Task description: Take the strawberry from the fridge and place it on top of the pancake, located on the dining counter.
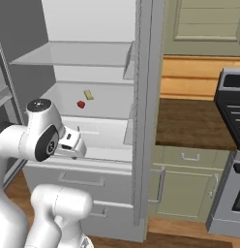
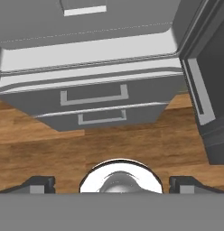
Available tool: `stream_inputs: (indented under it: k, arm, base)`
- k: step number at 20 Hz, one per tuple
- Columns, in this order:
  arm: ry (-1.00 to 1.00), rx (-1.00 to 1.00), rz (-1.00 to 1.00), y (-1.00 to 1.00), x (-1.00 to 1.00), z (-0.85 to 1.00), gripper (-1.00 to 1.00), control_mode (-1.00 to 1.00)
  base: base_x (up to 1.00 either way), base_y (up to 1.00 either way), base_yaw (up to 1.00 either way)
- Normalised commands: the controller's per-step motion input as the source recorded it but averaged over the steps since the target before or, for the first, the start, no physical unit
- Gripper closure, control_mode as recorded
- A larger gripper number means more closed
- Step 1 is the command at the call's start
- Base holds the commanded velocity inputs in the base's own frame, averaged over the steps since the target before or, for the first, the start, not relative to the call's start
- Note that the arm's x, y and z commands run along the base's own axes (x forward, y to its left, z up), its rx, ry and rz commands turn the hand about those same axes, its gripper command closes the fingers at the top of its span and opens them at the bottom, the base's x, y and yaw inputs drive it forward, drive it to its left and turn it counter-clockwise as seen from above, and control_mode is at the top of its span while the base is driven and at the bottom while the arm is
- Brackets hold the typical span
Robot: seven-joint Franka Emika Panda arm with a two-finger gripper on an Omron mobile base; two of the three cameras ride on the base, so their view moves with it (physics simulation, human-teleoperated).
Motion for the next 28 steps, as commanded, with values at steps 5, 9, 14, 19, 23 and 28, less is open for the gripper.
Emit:
stream_inputs:
  k: [5,9,14,19,23,28]
  arm:
    - [0.00,0.00,0.00,0.00,0.00,0.00,-1.00,1.00]
    - [0.00,0.00,0.00,0.00,0.00,0.00,-1.00,1.00]
    - [0.00,0.00,0.00,0.00,0.00,0.00,-1.00,1.00]
    - [0.00,0.00,0.00,0.00,0.00,0.00,-1.00,1.00]
    - [0.00,0.00,0.00,0.00,0.00,0.00,-1.00,1.00]
    - [0.00,0.00,0.00,0.00,0.00,0.00,-1.00,1.00]
  base:
    - [0.05,0.25,-0.08]
    - [0.19,0.31,0.06]
    - [0.39,0.29,0.05]
    - [0.54,0.08,0.00]
    - [0.54,0.09,0.00]
    - [0.46,0.25,0.00]
